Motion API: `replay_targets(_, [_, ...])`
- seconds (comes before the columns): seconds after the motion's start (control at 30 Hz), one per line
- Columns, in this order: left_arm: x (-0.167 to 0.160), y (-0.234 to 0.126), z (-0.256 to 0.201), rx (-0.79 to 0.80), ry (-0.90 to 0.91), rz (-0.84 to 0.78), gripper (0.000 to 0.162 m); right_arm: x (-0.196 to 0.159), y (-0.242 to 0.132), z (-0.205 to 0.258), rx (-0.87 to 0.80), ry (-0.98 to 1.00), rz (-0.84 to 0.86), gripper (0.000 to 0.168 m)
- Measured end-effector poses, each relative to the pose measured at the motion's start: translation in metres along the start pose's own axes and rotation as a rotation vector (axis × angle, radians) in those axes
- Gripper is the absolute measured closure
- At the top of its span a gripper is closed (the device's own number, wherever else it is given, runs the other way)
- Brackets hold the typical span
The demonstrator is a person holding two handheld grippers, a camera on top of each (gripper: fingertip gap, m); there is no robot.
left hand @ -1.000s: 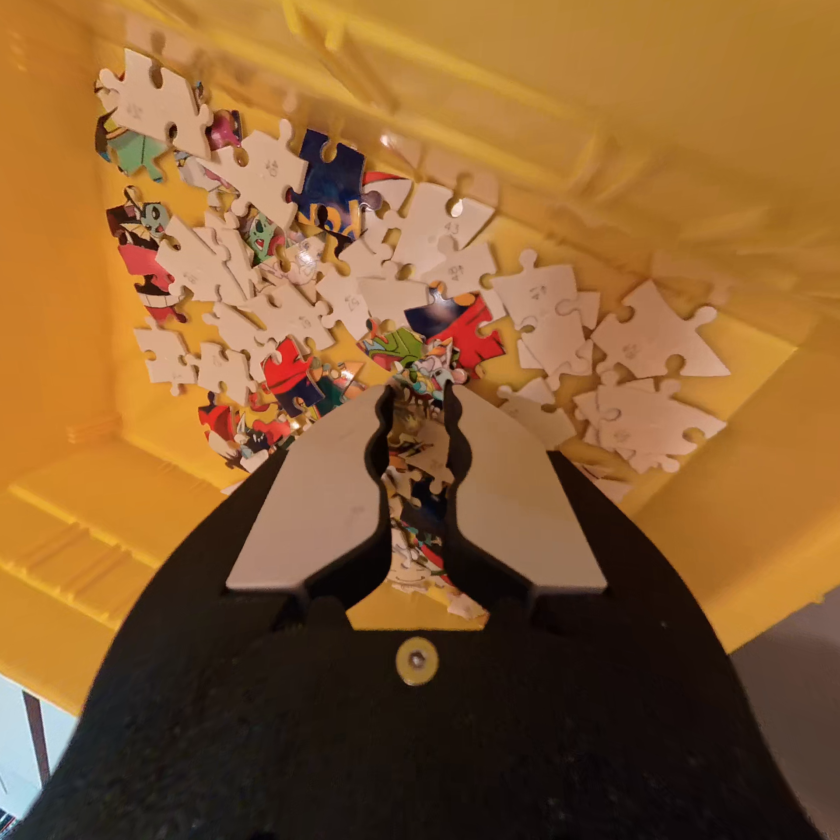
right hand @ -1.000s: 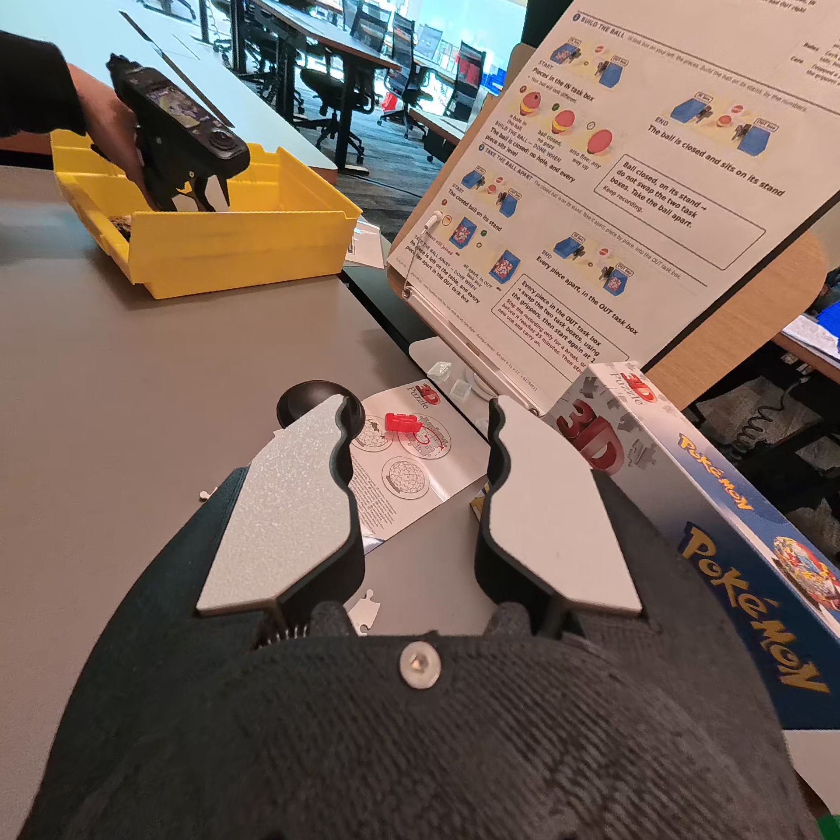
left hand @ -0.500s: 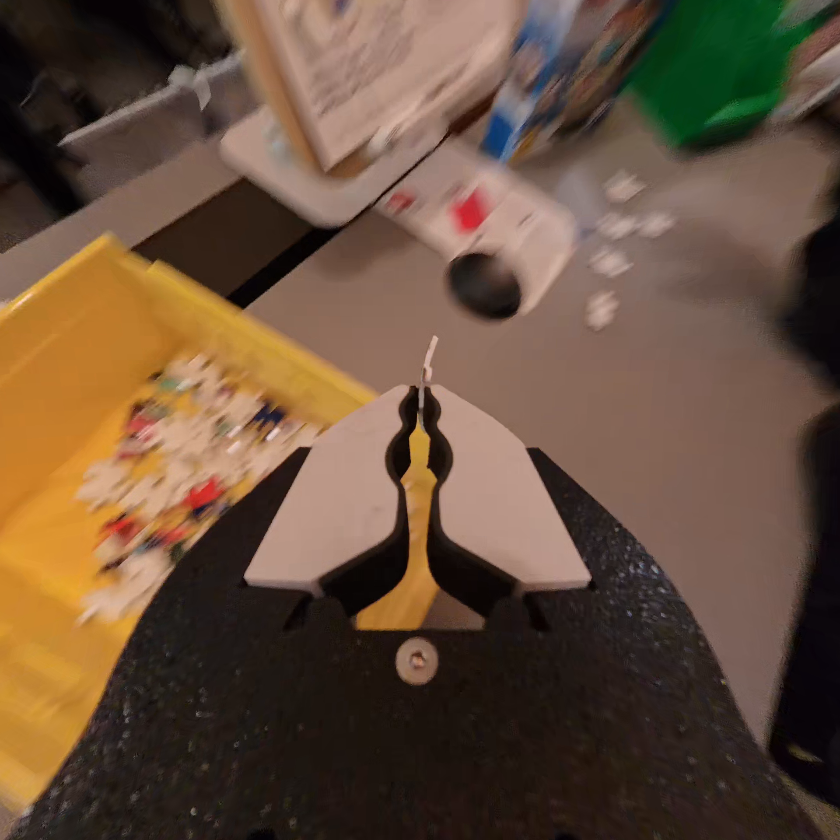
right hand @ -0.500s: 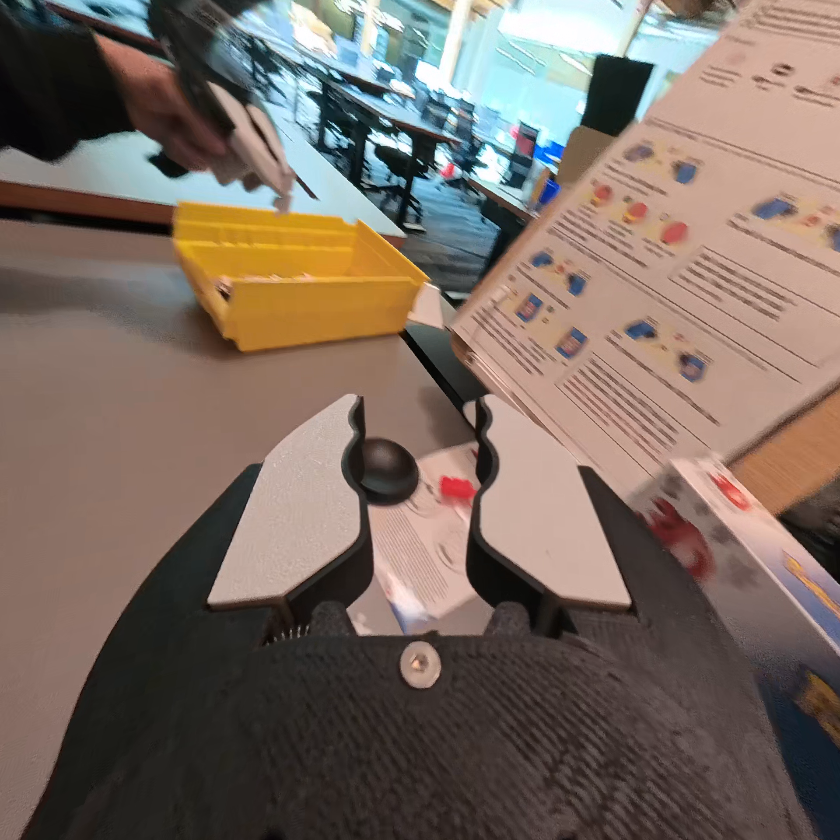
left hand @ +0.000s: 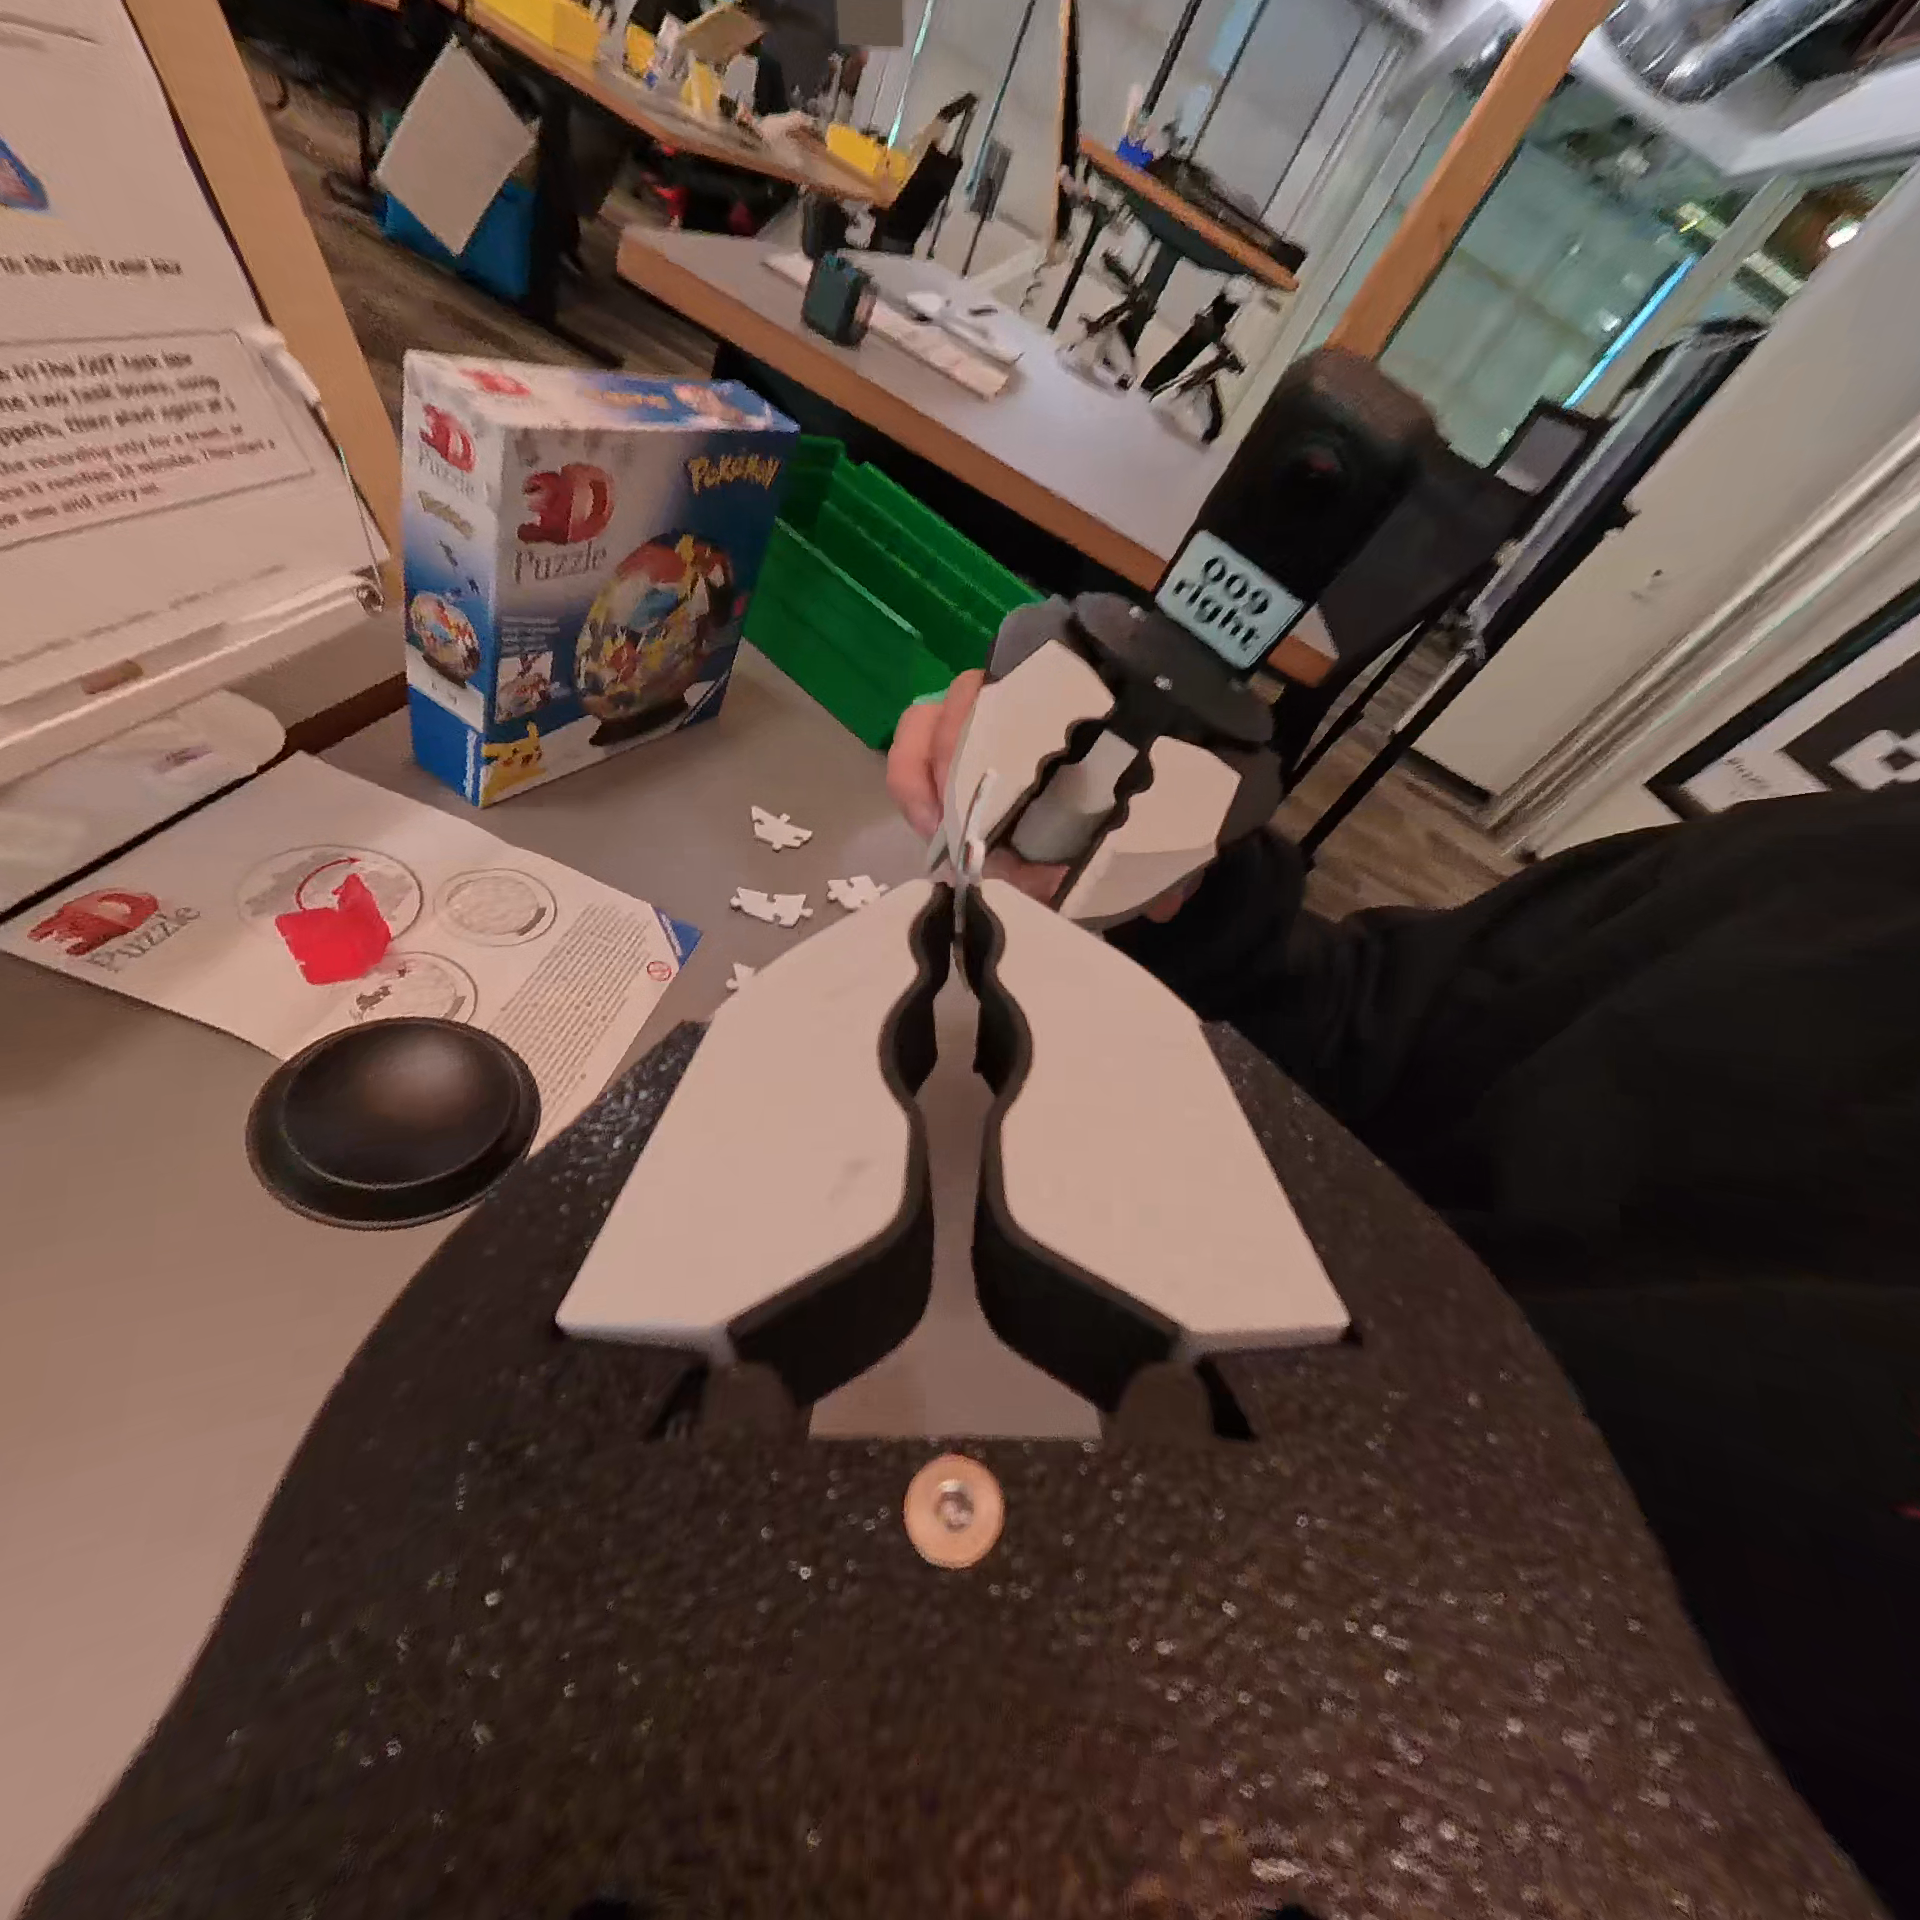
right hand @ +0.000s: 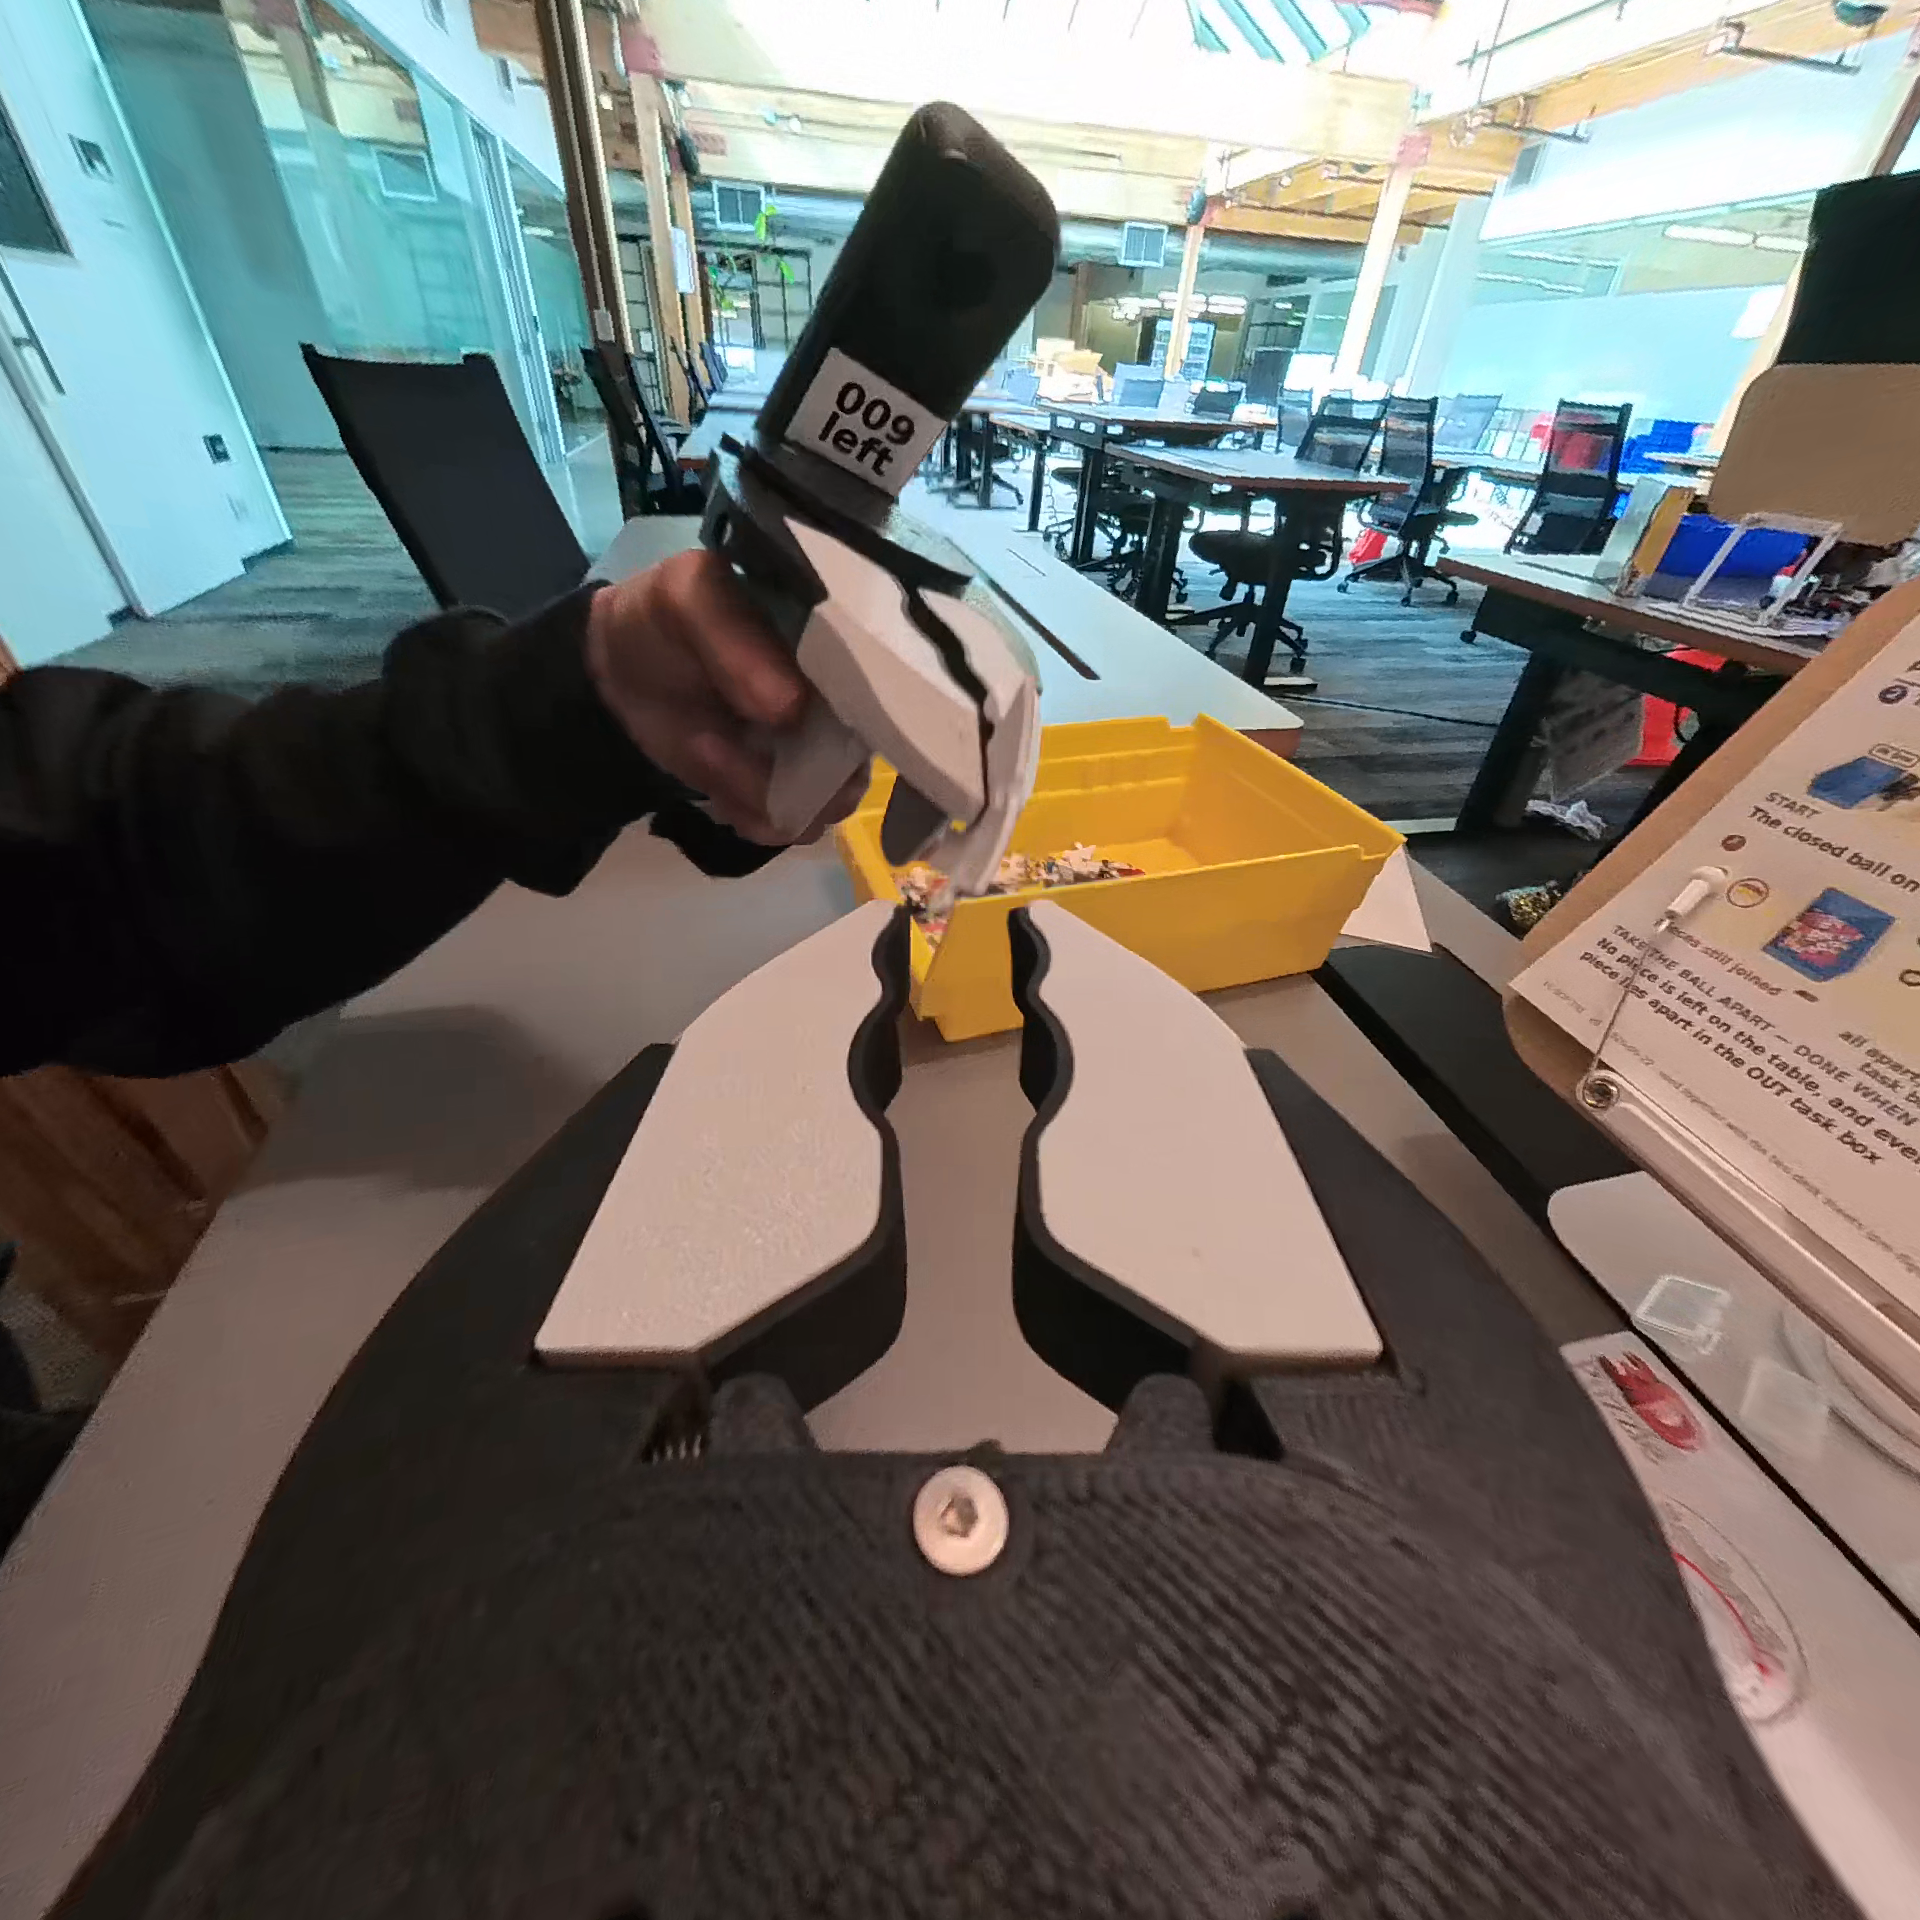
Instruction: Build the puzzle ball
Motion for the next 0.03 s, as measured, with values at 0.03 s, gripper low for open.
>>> replay_targets(0.03, [-0.0049, 0.0068, -0.0004, 0.005, -0.007, 0.013, 0.161, 0.0002, -0.0041, -0.0021, 0.009, -0.018, 0.022, 0.150])
Point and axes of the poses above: each gripper's, where its closed fingertips meet, y out along the fingers, x out of its top, z = x × y across the jaws, the point moved 10 cm from there along -y, back along the fingers, and after that the axes turned 13 degrees about -z, right-handed, at the moved point
